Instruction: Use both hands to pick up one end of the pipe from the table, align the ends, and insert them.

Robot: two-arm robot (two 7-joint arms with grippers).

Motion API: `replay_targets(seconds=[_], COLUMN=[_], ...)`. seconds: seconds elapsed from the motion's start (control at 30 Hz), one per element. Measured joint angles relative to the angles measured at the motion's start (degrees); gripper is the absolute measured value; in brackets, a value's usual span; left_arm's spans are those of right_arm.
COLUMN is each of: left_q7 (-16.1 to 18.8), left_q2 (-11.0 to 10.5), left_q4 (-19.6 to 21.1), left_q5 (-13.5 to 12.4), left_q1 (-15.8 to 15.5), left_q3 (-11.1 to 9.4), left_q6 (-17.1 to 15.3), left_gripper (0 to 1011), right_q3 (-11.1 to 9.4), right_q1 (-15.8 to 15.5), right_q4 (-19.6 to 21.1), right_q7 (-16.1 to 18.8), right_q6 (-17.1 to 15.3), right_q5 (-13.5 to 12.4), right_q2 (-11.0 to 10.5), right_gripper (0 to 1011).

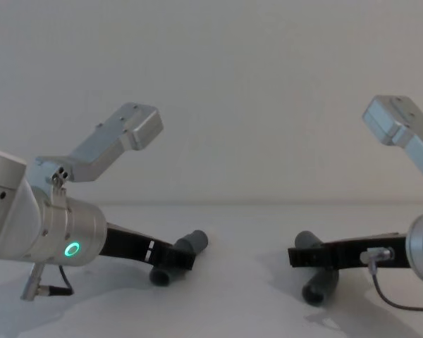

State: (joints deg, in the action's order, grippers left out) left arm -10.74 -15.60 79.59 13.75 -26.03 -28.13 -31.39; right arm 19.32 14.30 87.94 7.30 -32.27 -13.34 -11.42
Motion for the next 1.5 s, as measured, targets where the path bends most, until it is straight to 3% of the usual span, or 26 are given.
replay_targets(seconds=[0.77,1.3,1.5], left_q7=[-1.0,-2.3,-2.5], left_q2=[0.0,0.0,-0.1], left_q4=[0.8,0.5,0.4], left_q5=[0.2,-0.2,-0.4], left_q1=[1.3,1.1,1.0], left_q3=[1.8,1.8,1.8], left_q6=[0.0,-0.2,-0.2], left_gripper=[1001,1000,867], right_q3=[0.9,0.8,0.7], right_q1=[1.7,1.9,1.9], right_q4=[-3.5,-4.6,-4.7], right_q7=[0.1,0.2,0.3], right_q6=[1.0,2.2,2.4], right_q5=[2.3,3.0,3.1], right_q2=[1.3,1.8,1.9], right_gripper=[993,993,993])
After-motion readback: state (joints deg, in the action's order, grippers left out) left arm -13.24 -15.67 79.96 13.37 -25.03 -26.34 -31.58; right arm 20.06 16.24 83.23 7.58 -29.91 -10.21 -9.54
